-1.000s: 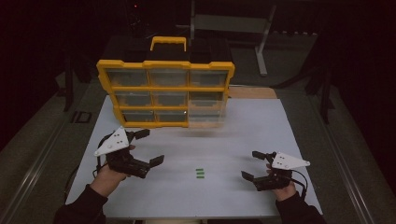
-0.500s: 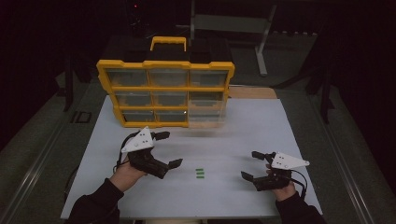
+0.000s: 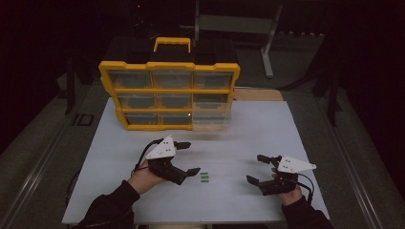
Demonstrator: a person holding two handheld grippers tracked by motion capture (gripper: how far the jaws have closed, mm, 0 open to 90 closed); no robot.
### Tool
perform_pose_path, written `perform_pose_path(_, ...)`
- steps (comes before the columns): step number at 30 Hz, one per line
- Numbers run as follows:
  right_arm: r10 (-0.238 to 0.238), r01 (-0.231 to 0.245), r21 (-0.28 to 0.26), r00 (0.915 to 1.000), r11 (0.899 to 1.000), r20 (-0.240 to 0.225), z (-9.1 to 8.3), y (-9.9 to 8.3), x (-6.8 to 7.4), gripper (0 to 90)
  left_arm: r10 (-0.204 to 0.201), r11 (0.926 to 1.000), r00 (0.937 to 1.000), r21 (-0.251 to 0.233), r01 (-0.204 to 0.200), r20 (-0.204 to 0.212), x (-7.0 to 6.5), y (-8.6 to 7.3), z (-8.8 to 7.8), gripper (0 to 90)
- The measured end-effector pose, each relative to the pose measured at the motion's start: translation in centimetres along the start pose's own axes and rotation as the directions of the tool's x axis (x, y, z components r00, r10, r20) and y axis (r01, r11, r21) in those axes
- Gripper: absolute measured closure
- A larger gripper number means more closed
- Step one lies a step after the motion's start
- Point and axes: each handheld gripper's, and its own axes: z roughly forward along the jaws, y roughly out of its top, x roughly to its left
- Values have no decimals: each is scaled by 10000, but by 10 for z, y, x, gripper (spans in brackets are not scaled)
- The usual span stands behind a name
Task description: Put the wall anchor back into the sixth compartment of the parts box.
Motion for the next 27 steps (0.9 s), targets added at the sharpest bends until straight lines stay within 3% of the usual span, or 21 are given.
perform_pose_path(3,1,-1,12,10000,10000,-6,0,0,0,118,44,9999,9999,150,-45,113,1,-2,7,143)
perform_pose_path(11,1,-1,-5,10000,10000,-25,0,0,0,118,122,9977,9989,662,-152,455,2,-7,24,294)
perform_pose_path(13,23,-23,-9,10000,10000,-44,0,0,0,118,50,9960,9980,882,-106,626,2,-8,28,340)
perform_pose_path(17,45,-44,20,10000,10000,-61,0,-1,0,118,132,9921,9980,1238,-209,623,2,-12,35,386)
perform_pose_path(27,30,-30,49,9999,10000,-109,0,-1,0,118,-144,9808,9973,1951,0,723,5,-21,51,517)
